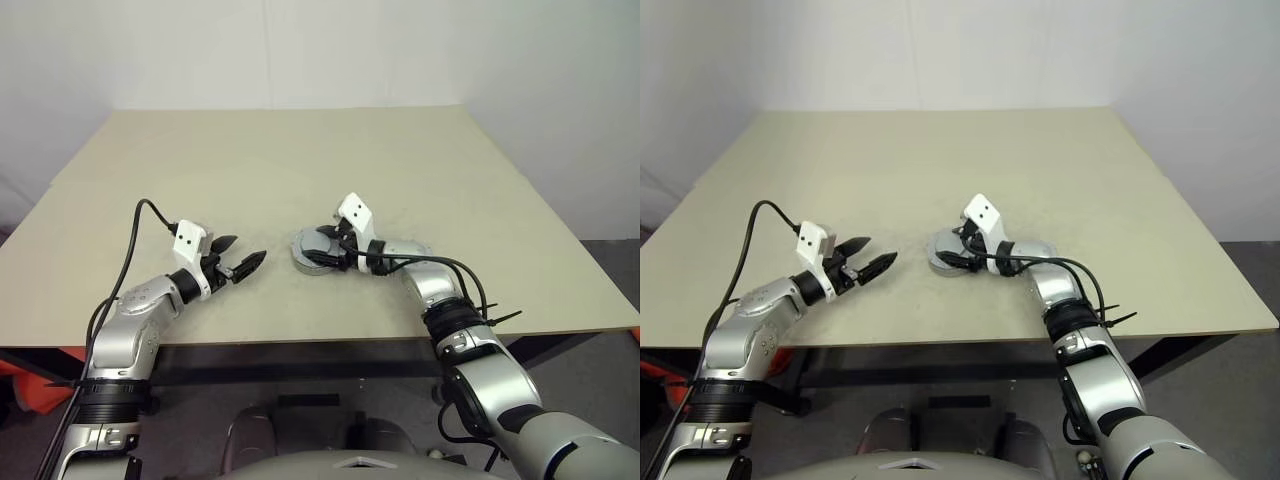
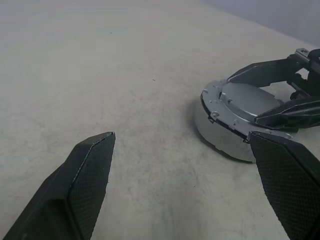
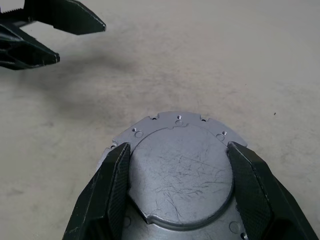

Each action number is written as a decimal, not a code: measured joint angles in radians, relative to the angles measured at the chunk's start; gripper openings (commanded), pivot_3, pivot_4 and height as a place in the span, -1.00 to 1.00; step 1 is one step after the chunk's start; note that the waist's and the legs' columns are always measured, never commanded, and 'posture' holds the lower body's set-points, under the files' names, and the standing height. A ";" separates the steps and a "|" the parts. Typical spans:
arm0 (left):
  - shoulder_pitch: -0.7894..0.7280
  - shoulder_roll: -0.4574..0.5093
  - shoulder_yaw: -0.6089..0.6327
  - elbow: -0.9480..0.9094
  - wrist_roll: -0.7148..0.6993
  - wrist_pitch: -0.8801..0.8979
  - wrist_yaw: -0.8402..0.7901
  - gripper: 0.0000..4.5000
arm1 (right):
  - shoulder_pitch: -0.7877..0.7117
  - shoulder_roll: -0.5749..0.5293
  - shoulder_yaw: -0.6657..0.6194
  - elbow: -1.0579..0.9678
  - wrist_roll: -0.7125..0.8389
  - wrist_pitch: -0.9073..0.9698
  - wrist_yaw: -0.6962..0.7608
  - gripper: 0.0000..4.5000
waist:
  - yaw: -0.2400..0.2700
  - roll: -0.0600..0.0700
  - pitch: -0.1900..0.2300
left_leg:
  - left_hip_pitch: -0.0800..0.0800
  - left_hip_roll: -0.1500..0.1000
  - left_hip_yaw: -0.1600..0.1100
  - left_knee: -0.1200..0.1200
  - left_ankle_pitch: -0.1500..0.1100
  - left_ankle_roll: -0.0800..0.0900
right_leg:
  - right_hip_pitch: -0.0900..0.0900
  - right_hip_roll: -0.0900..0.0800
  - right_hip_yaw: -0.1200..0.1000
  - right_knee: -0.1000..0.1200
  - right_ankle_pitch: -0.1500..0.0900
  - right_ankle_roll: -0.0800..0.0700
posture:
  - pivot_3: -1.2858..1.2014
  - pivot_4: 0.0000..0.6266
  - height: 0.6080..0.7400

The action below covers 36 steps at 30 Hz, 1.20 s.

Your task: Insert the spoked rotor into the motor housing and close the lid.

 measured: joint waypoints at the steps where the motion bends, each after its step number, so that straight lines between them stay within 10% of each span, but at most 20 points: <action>1: 0.000 0.000 0.000 0.000 0.000 0.000 0.001 1.00 | 0.000 0.000 0.001 0.002 -0.004 -0.007 -0.001 0.31 | 0.000 0.000 0.000 | 0.000 0.000 0.000 0.000 0.000 0.000 | 0.000 0.000 0.000 0.000 0.000 0.000 | 0.03 -1.00 1.00; 22: -0.067 -0.080 0.004 0.016 -0.041 0.070 0.068 1.00 | -0.037 0.016 0.004 0.094 -0.035 -0.056 -0.030 0.31 | -0.001 0.000 0.000 | 0.006 0.000 0.000 0.001 0.001 -0.001 | 0.005 0.000 0.000 0.002 0.000 0.000 | 0.03 -1.00 1.00; 36: -0.311 -0.207 -0.052 0.360 -0.043 0.137 0.070 -0.98 | -0.044 0.020 0.011 0.105 -0.040 -0.062 -0.034 0.31 | 0.000 0.000 0.000 | 0.012 0.000 0.000 0.000 0.000 0.000 | 0.012 0.000 0.000 0.000 0.000 0.001 | 0.03 -1.00 1.00</action>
